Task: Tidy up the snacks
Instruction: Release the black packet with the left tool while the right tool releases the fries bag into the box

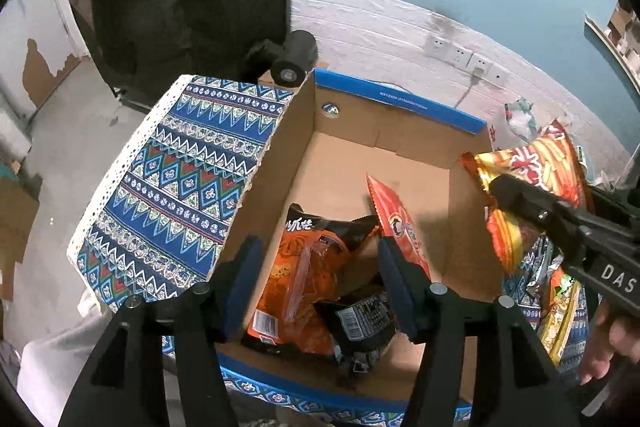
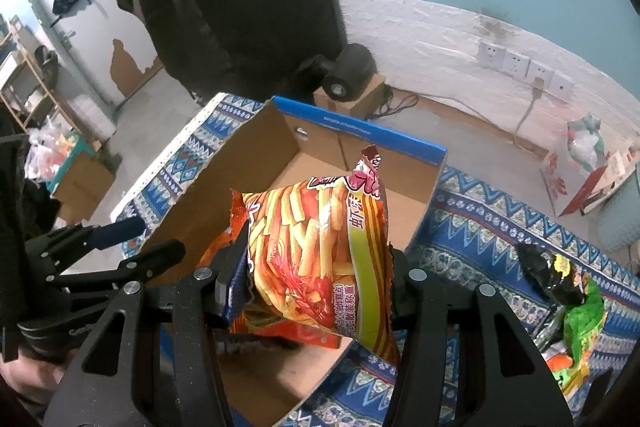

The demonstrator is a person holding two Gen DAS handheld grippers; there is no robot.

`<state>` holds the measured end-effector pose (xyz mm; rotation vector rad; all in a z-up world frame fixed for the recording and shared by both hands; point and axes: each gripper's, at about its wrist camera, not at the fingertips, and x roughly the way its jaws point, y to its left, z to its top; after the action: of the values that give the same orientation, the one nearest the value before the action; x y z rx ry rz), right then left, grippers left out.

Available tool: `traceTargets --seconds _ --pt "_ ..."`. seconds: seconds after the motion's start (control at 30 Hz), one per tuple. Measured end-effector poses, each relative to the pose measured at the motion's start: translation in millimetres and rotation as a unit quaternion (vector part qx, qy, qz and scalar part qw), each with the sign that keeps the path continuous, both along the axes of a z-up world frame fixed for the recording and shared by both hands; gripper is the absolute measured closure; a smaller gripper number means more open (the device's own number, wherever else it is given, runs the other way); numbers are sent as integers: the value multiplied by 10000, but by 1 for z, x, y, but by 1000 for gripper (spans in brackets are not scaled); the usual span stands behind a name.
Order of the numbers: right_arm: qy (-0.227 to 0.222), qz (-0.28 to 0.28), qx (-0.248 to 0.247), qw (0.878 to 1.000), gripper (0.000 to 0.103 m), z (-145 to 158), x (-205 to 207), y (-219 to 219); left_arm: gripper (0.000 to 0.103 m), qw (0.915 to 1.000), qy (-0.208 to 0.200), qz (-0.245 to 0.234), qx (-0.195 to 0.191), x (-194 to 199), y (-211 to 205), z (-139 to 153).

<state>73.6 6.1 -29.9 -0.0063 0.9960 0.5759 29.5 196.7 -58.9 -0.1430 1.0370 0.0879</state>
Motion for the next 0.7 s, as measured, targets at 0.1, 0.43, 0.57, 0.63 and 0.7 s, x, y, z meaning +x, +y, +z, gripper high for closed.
traceTargets --seconds 0.1,0.43,0.57,0.63,0.7 --pt "62 64 -1 10000 52 -4 2 5 42 10000 9 5 -22 0 0 0" --pt "-3 183 -36 9998 37 -7 3 15 41 9999 87 9 -55 0 -2 -3" --pt "-95 29 -139 9999 35 -3 1 6 41 9999 78 -91 -70 1 -11 -1" --pt "-94 -68 -176 9998 33 -2 1 -1 39 9998 73 -151 -83 1 -16 0" --pt "-75 -195 -206 9996 32 0 0 -13 37 9996 60 -250 -106 1 -25 2"
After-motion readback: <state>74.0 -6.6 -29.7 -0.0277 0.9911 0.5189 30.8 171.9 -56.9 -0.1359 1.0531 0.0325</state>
